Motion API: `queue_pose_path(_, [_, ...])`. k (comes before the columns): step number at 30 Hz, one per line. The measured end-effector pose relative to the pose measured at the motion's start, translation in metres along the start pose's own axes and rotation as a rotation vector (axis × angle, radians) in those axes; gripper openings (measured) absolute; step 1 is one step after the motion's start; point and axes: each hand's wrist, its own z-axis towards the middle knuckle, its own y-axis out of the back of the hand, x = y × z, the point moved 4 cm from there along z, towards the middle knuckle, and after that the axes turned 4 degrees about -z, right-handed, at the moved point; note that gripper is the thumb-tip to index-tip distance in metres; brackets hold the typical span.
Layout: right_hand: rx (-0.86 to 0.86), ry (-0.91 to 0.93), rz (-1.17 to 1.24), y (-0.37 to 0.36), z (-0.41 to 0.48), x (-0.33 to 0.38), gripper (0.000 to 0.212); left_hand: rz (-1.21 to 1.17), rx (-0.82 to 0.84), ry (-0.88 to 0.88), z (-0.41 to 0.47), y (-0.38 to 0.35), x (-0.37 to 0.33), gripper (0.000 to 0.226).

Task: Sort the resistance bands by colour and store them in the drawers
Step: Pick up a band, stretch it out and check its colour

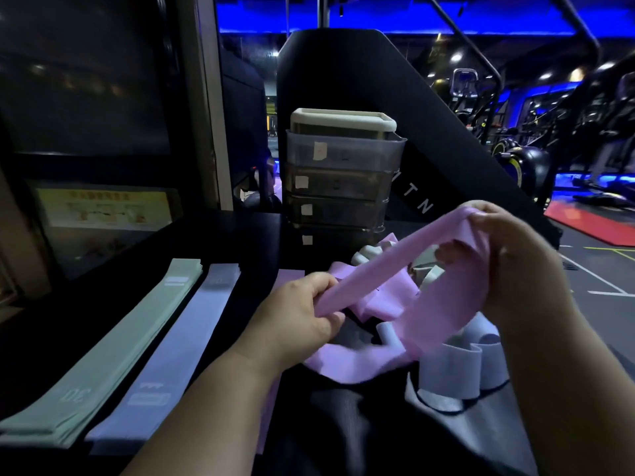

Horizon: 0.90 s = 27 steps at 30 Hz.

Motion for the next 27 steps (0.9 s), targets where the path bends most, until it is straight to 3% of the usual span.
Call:
queue_pose_path(6, [-0.303,-0.072,0.104,0.032,0.002,-0.001,0.018,0.041,-0.034,0.015,0.0,0.006,0.001,0.03])
queue_pose_path(10, [-0.401,-0.066,0.128,0.045,0.008,-0.008,0.021,-0.012,-0.119,0.058,0.002,0.009,0.007,0.032])
queue_pose_path(15, [-0.394,-0.055,0.108,0.051,0.012,-0.011,0.024,-0.154,-0.206,0.201,0.006,0.014,0.016,0.009])
queue_pose_path(18, [-0.411,-0.088,0.059,0.053,0.011,-0.013,0.021,-0.516,-0.154,0.289,0.005,0.012,0.012,0.014])
queue_pose_path(21, [-0.385,-0.123,-0.031,0.05,0.01,-0.013,0.042,-0.746,-0.123,0.295,0.004,0.01,0.006,0.019])
queue_pose_path(27, [-0.358,-0.111,-0.145,0.053,0.011,-0.015,0.037,-0.809,-0.135,0.291,0.006,0.012,0.01,0.017])
